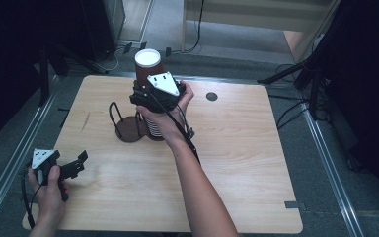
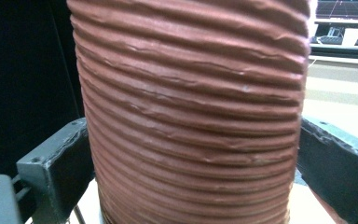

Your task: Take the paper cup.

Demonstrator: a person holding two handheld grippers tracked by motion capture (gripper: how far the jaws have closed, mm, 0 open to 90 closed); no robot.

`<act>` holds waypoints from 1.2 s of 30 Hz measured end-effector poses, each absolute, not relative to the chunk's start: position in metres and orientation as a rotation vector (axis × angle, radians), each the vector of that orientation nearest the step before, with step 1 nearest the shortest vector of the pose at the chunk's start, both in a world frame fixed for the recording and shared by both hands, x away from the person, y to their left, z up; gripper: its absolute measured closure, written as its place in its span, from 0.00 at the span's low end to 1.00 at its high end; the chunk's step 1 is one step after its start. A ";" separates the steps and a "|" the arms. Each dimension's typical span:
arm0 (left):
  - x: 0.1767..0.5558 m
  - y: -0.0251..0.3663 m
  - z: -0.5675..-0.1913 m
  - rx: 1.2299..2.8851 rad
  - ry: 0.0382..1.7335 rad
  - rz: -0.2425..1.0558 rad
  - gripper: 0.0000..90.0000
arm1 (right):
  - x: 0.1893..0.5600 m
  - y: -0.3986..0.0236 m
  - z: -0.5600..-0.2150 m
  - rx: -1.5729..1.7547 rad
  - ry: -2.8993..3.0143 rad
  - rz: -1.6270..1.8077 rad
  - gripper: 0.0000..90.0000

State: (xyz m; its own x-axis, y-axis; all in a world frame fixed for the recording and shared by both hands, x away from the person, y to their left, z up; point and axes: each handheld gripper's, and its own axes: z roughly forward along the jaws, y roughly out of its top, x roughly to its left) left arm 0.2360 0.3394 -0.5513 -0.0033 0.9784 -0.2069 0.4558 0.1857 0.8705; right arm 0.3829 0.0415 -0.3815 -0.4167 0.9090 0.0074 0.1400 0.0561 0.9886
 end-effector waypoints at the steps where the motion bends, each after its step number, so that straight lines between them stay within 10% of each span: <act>1: 0.236 0.339 -0.551 1.400 1.597 0.760 0.00 | 0.383 0.042 -0.382 1.058 1.645 1.423 0.05; 36: 0.236 0.338 -0.551 1.404 1.587 0.764 0.00 | 0.382 0.046 -0.345 0.998 1.556 1.506 0.16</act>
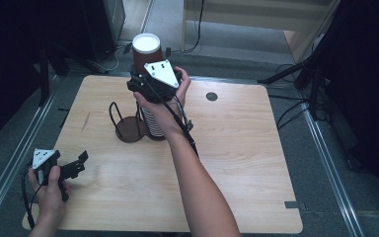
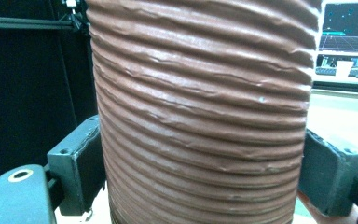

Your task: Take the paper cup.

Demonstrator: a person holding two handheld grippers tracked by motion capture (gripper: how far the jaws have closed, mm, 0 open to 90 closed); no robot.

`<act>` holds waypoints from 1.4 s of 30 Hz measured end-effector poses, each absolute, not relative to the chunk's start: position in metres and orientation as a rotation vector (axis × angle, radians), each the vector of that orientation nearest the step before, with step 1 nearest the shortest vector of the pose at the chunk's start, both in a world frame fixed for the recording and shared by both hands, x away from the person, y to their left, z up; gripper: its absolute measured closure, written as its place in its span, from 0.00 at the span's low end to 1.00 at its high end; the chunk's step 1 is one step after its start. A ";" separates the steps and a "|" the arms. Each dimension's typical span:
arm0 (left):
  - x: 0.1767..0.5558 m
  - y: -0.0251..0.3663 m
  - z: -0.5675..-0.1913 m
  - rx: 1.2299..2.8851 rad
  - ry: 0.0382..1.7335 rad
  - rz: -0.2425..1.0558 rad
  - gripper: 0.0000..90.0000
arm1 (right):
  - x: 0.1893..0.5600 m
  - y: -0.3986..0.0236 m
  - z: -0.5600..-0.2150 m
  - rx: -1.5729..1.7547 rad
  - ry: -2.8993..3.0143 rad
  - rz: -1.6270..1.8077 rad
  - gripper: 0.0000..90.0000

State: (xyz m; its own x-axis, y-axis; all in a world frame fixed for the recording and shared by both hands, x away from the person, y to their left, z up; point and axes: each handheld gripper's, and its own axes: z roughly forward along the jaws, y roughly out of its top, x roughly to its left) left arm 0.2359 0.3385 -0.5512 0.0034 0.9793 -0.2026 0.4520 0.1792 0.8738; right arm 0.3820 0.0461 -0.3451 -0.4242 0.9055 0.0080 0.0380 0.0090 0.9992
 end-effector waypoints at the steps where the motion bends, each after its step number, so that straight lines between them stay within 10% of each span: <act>1: 0.236 0.338 -0.551 1.404 1.586 0.764 0.00 | 0.382 0.046 -0.343 0.997 1.554 1.509 0.16; 42: 0.237 0.338 -0.551 1.403 1.588 0.766 0.00 | 0.378 0.011 -0.292 0.998 1.411 1.590 0.16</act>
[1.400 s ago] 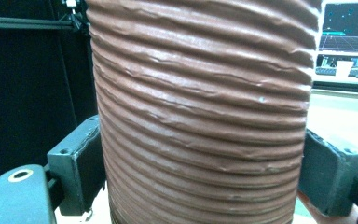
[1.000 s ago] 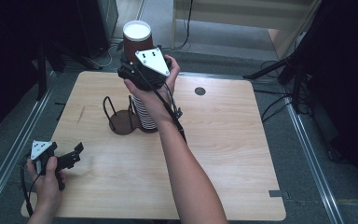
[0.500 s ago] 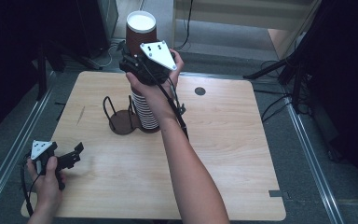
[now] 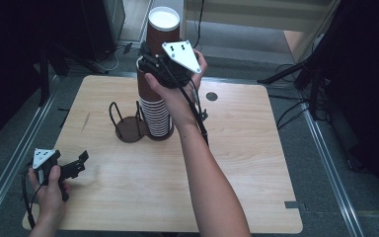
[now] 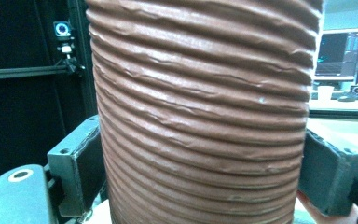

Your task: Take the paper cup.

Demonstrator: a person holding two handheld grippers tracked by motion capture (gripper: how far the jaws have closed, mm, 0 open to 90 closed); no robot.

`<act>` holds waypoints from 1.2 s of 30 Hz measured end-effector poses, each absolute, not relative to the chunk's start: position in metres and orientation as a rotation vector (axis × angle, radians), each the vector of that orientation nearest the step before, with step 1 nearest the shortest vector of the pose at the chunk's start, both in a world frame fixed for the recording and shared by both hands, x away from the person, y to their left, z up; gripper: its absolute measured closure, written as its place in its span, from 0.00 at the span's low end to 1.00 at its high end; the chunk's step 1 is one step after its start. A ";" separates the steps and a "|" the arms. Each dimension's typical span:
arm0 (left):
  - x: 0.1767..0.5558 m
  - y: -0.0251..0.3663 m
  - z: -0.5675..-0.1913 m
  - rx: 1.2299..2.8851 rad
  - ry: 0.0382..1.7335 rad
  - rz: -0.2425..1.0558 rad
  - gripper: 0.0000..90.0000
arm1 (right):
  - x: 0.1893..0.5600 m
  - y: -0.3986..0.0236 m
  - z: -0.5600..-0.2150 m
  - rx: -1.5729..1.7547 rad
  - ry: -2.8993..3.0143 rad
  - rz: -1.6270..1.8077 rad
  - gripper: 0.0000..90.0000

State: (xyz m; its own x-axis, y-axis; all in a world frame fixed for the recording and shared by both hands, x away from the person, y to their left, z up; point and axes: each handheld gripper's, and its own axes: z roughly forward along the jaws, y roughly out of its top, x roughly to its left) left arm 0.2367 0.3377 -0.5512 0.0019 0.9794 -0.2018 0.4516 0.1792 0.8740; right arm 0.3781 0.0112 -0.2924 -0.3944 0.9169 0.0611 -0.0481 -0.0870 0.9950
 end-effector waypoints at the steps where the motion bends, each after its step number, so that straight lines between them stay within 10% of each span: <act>1: 0.237 0.338 -0.551 1.403 1.588 0.766 0.00 | 0.378 0.006 -0.292 0.997 1.402 1.583 0.16; 36: 0.237 0.337 -0.551 1.417 1.585 0.778 0.00 | 0.358 -0.082 -0.315 1.063 1.327 1.499 0.16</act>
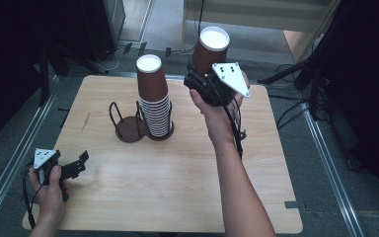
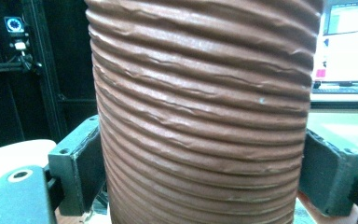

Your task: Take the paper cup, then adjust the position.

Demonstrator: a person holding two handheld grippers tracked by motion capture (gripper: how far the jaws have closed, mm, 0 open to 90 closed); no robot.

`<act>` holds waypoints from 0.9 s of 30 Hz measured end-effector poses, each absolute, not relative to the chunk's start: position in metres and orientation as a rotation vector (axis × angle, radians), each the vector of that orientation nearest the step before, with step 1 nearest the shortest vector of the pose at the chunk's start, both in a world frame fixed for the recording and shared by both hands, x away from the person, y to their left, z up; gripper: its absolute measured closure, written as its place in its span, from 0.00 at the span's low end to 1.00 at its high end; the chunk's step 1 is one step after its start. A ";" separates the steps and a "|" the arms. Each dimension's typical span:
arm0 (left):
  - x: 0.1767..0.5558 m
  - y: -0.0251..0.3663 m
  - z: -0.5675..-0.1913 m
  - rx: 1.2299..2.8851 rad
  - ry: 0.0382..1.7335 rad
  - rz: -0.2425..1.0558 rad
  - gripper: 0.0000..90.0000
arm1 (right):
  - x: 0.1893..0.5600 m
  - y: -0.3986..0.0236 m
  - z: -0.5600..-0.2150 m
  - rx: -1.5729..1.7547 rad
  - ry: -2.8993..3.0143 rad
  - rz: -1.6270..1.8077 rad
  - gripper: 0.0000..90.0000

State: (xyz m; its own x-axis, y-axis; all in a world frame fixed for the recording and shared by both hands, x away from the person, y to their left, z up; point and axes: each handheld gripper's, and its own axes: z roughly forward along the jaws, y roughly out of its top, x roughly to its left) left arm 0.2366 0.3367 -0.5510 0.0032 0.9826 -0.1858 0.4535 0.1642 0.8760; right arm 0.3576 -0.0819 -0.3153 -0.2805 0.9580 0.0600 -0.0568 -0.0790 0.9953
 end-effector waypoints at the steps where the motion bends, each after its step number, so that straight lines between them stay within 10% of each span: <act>1: 0.237 0.337 -0.551 1.418 1.584 0.779 0.00 | 0.356 -0.084 -0.317 1.061 1.329 1.493 0.16; 27: 0.235 0.336 -0.551 1.428 1.502 0.757 0.00 | 0.321 -0.139 -0.372 1.117 1.338 1.393 0.15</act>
